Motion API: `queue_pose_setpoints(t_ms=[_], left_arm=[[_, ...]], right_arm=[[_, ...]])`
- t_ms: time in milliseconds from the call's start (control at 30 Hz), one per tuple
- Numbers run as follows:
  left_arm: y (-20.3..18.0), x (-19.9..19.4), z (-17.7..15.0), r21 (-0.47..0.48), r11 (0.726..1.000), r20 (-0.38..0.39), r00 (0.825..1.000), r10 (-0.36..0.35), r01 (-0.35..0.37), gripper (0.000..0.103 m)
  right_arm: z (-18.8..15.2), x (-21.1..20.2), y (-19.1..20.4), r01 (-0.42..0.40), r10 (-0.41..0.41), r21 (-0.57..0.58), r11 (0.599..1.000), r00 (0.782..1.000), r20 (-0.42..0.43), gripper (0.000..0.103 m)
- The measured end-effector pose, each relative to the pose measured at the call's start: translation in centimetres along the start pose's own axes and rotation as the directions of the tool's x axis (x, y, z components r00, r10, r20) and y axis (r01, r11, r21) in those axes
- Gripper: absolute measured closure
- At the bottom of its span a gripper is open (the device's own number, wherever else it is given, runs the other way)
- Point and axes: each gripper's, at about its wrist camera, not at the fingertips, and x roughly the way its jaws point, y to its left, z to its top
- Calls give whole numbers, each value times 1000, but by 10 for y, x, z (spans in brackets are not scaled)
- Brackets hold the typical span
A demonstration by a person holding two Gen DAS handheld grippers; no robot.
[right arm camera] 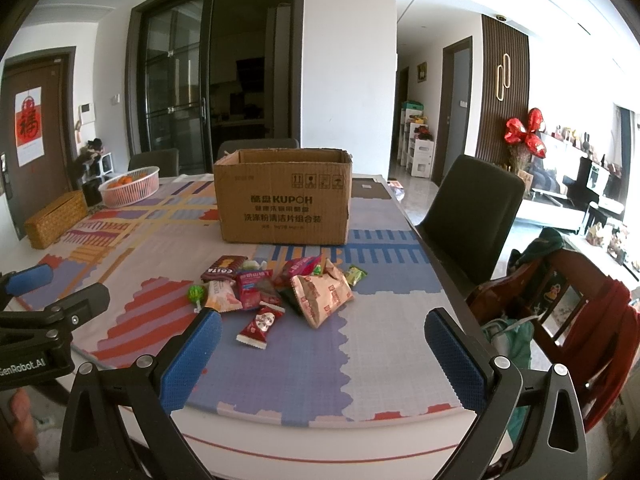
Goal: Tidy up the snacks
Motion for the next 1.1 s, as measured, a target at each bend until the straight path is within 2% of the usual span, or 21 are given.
queue_pose_setpoints(t_ms=[733, 1033, 1100], left_arm=[[7, 8, -5, -2, 1000, -13, 1000, -12, 12, 0], [24, 36, 4, 31, 999, 1, 1000, -17, 17, 0], [28, 45, 6, 39, 999, -7, 1000, -22, 23, 4]], right_arm=[[1, 5, 5, -7, 6, -21, 1000, 1000, -14, 1], [12, 41, 21, -56, 52, -54, 997, 996, -71, 1], [14, 52, 25, -70, 65, -49, 996, 994, -90, 1]])
